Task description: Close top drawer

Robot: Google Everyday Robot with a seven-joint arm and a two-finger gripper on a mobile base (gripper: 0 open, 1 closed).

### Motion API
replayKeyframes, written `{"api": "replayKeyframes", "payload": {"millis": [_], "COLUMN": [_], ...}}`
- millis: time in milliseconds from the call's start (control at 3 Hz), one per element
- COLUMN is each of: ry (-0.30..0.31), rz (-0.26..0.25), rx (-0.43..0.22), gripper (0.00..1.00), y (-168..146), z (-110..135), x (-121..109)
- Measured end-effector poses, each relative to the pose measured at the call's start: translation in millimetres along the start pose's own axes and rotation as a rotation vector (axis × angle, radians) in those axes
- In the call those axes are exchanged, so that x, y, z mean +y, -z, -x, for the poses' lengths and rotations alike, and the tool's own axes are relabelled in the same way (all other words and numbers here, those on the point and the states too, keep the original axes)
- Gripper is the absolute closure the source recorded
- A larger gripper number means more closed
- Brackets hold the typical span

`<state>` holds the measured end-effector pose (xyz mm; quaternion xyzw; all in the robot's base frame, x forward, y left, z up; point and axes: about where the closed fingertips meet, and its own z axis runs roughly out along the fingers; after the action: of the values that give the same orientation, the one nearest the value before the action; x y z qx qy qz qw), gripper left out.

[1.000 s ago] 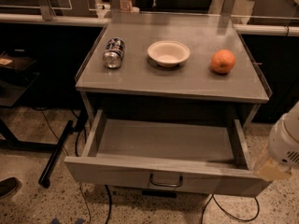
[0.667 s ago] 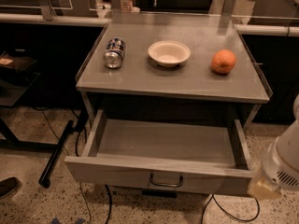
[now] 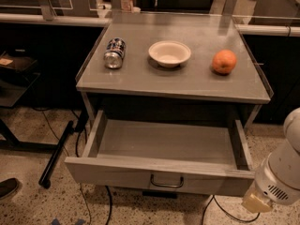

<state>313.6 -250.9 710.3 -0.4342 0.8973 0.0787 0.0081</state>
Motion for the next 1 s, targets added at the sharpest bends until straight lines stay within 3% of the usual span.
{"api": "replayKeyframes", "payload": {"millis": [667,1000], "ry": [-0.084,-0.089], "rz": [-0.027,-0.048], "rx": [-0.062,-0.077], "gripper": [1.00,1.00], "y": [-40.7,-50.9], "z": [24.9,42.3], "x": [-21.7,-35.8]}}
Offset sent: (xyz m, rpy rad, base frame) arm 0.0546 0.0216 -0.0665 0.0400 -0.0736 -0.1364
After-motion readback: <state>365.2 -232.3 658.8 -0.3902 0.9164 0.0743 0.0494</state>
